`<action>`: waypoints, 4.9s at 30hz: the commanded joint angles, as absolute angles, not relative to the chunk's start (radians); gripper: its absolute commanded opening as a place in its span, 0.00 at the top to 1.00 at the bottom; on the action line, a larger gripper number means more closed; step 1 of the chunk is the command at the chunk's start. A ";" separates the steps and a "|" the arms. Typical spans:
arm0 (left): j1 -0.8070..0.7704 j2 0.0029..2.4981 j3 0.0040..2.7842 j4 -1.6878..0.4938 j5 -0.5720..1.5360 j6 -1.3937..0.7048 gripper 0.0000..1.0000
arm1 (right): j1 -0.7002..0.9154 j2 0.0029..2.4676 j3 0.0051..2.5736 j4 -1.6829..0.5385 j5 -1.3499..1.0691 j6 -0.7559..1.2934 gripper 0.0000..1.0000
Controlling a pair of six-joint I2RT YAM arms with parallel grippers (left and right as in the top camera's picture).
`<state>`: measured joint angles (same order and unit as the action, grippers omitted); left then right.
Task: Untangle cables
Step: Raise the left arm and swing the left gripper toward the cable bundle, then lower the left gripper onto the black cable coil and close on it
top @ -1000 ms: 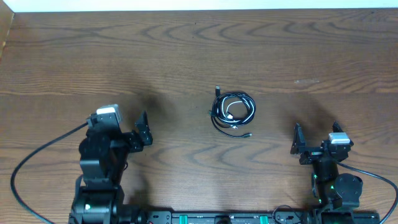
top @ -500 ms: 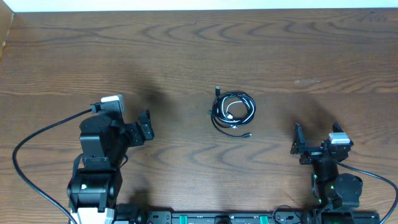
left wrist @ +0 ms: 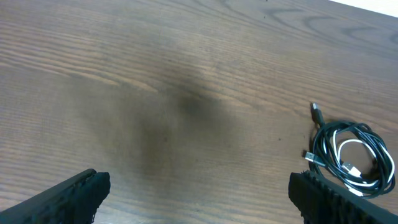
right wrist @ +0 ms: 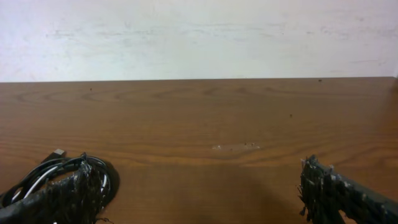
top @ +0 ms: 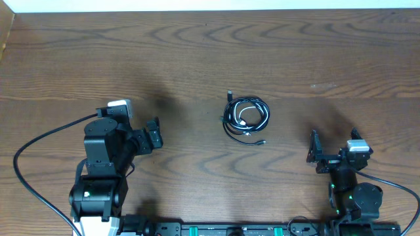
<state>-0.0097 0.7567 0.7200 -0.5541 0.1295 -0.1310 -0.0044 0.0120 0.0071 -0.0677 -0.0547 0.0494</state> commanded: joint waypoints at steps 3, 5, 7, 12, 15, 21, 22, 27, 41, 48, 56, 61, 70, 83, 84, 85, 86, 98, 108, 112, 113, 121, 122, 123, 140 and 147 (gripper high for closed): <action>-0.012 0.759 0.789 -0.583 0.139 -0.135 0.01 | 0.001 0.009 0.006 -0.072 -0.052 0.063 0.01; -0.012 0.759 0.799 -0.590 0.139 -0.135 0.01 | 0.001 0.009 0.006 -0.072 -0.052 0.063 0.01; -0.012 0.759 0.802 -0.593 0.139 -0.135 0.01 | 0.001 0.009 0.006 -0.072 -0.052 0.063 0.01; -0.012 0.760 0.803 -0.598 0.139 -0.135 0.01 | 0.001 0.009 0.006 -0.072 -0.052 0.063 0.01; -0.012 0.765 0.804 -0.598 0.139 -0.135 0.01 | 0.001 0.009 0.006 -0.072 -0.052 0.063 0.01; -0.012 0.789 0.817 -0.598 0.139 -0.133 0.01 | 0.001 0.009 0.006 -0.072 -0.052 0.063 0.01; -0.012 0.792 0.822 -0.598 0.139 -0.132 0.01 | 0.001 0.009 0.006 -0.072 -0.052 0.063 0.01; -0.012 0.818 0.877 -0.613 0.139 -0.132 0.01 | 0.001 0.009 0.006 -0.072 -0.052 0.063 0.01; -0.012 0.850 0.932 -0.647 0.195 -0.133 0.01 | 0.001 0.009 0.006 -0.072 -0.052 0.063 0.01; -0.012 0.881 0.931 -0.653 0.199 -0.133 0.01 | 0.001 0.009 0.006 -0.072 -0.052 0.063 0.01; -0.012 0.933 0.936 -0.651 0.194 -0.137 0.01 | 0.001 0.009 0.006 -0.072 -0.052 0.063 0.01; -0.012 0.975 0.977 -0.655 0.165 -0.175 0.00 | 0.001 0.009 0.006 -0.072 -0.052 0.063 0.01; -0.012 1.075 1.168 -0.810 0.052 -0.234 0.00 | 0.001 0.009 0.006 -0.072 -0.052 0.063 0.01; -0.012 1.121 1.215 -0.879 0.033 -0.338 0.00 | 0.001 0.009 0.006 -0.072 -0.052 0.063 0.01; -0.012 1.123 1.213 -0.878 0.034 -0.339 0.00 | 0.001 0.009 0.006 -0.072 -0.052 0.063 0.01; -0.012 1.126 1.210 -0.878 0.039 -0.339 0.00 | 0.001 0.009 0.006 -0.072 -0.052 0.063 0.01; -0.012 1.131 1.206 -0.879 0.044 -0.340 0.00 | 0.001 0.009 0.006 -0.072 -0.052 0.063 0.01; -0.012 1.322 1.195 -0.938 0.043 -0.734 0.00 | 0.001 0.009 0.006 -0.072 -0.052 0.063 0.01; -0.031 1.497 1.195 -0.846 0.162 -0.907 0.05 | 0.001 0.009 0.006 -0.072 -0.052 0.063 0.01; -0.112 1.542 1.195 -0.741 0.233 -0.688 0.05 | 0.001 0.009 0.006 -0.072 -0.052 0.063 0.01; -0.155 1.550 1.195 -0.719 0.233 -0.617 0.05 | 0.001 0.009 0.006 -0.072 -0.052 0.063 0.01; -0.420 1.576 1.195 -0.540 0.192 -0.272 0.05 | 0.001 0.009 0.006 -0.072 -0.052 0.063 0.01; -0.441 1.581 1.195 -0.526 0.159 -0.265 0.05 | 0.001 0.009 0.006 -0.072 -0.052 0.063 0.01; -0.456 1.584 1.195 -0.516 0.129 -0.265 0.05 | 0.001 0.009 0.006 -0.072 -0.052 0.063 0.01; -0.527 1.814 1.195 -0.408 0.039 -0.218 0.05 | 0.001 0.009 0.006 -0.072 -0.052 0.063 0.01; -0.530 1.873 1.195 -0.347 0.041 -0.217 0.15 | 0.001 0.009 0.006 -0.072 -0.052 0.063 0.01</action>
